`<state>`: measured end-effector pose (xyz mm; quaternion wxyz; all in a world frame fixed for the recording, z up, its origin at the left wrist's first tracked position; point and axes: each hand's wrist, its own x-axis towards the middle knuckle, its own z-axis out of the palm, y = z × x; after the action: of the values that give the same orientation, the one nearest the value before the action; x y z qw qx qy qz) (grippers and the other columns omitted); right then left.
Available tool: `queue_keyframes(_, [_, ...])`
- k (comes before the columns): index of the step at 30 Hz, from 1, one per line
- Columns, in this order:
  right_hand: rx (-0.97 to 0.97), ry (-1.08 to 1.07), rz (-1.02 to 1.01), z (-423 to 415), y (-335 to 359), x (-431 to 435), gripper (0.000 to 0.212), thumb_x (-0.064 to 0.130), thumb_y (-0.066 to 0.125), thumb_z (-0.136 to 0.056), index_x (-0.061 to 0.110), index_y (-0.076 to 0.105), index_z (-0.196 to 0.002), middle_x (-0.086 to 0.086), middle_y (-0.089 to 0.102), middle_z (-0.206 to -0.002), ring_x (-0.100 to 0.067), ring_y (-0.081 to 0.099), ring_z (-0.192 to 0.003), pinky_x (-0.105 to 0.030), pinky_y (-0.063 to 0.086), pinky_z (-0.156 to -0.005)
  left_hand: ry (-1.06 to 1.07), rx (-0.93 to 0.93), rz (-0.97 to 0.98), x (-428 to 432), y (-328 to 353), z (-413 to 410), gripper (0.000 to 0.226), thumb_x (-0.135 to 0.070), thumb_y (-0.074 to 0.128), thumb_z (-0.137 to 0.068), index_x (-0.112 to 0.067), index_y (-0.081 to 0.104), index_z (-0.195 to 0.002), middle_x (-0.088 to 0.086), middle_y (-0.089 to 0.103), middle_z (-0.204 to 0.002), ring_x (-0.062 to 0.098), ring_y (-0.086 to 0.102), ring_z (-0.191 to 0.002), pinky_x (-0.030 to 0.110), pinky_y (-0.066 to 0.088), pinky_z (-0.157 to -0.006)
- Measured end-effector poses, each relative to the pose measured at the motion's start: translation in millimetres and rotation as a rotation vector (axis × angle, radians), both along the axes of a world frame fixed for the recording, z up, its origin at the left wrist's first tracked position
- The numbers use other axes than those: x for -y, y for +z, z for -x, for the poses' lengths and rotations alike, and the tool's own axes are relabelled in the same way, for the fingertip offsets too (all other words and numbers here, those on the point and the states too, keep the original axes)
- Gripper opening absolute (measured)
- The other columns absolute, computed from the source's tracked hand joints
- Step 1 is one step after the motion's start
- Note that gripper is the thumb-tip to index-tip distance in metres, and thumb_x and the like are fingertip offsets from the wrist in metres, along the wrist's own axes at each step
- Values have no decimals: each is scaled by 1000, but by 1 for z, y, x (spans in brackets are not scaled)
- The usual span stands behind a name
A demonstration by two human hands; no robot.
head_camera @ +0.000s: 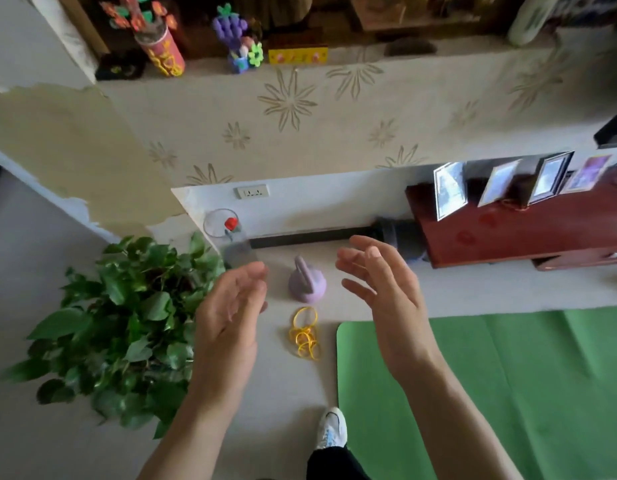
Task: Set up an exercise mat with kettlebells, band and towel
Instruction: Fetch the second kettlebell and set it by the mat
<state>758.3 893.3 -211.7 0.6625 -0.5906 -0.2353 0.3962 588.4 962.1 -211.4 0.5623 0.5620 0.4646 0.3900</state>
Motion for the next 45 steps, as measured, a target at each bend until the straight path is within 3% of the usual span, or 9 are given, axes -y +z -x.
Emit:
queue_keyframes(4, [56, -28, 63, -25, -41, -52, 39, 46, 52, -92, 21, 66, -119, -4, 74, -111, -13, 70, -108, -37, 54, -98, -36, -27, 67, -55, -55, -33, 46, -51, 63, -81, -15, 71, -109, -1, 75, -108, 12, 67, -100, 43, 52, -92])
queue_keyframes(8, [99, -50, 122, -42, -105, -96, 47, 58, 48, -87, 24, 66, -116, -5, 74, -111, -18, 68, -110, -47, 52, -103, -79, -65, 133, -100, -125, -57, 29, -41, 61, -90, -21, 70, -110, -9, 75, -109, 9, 68, -109, 34, 52, -96])
queue_keyframes(22, [55, -178, 411, -71, -402, -254, 36, 43, 52, -91, 23, 63, -119, 2, 71, -109, -6, 66, -100, -19, 49, -81, -88, -144, 283, -270, -395, -113, 12, -20, 60, -98, -22, 71, -93, -12, 72, -82, 4, 63, -80, 32, 53, -79])
queue_keyframes(29, [67, -230, 502, -78, -523, -298, 18, 34, 60, -96, 25, 62, -111, 11, 66, -94, 0, 61, -83, -20, 46, -76, -155, -249, 390, -306, -506, -145, 23, -11, 56, -100, -24, 68, -86, -15, 74, -71, -6, 67, -70, 15, 51, -64])
queue_keyframes(31, [59, -231, 537, -78, -549, -305, 12, 26, 60, -99, 25, 62, -111, 11, 63, -93, 0, 60, -81, -19, 47, -74, -157, -272, 450, -314, -527, -155, 21, -13, 57, -100, -23, 68, -86, -8, 73, -76, 0, 68, -73, 17, 52, -65])
queue_keyframes(35, [61, -238, 610, -76, -585, -309, 18, 22, 60, -99, 20, 62, -117, 5, 65, -100, -7, 62, -90, -23, 51, -85, -180, -336, 511, -328, -564, -169, 20, -21, 56, -99, -22, 64, -80, 4, 66, -90, 15, 62, -81, 32, 51, -75])
queue_keyframes(39, [131, -138, 758, -76, -616, -310, 38, 28, 62, -97, 19, 58, -133, -2, 63, -130, -19, 56, -124, -37, 45, -106, -175, -393, 523, -338, -594, -178, 19, -22, 54, -99, -25, 64, -83, 3, 69, -92, 21, 66, -91, 40, 55, -88])
queue_keyframes(42, [170, -4, 875, -80, -636, -310, 50, 31, 62, -97, 21, 50, -144, -3, 53, -148, -21, 46, -139, -31, 35, -111, -163, -410, 596, -341, -610, -186, 16, -24, 52, -97, -18, 67, -100, 5, 69, -101, 22, 67, -97, 42, 54, -95])
queue_keyframes(45, [93, 25, 900, -83, -654, -315, 51, 30, 64, -97, 18, 51, -145, -4, 58, -144, -23, 53, -133, -30, 40, -106, -210, -452, 706, -345, -626, -196, 55, -39, 51, -77, -10, 65, -121, 8, 69, -116, 30, 66, -113, 41, 50, -97])
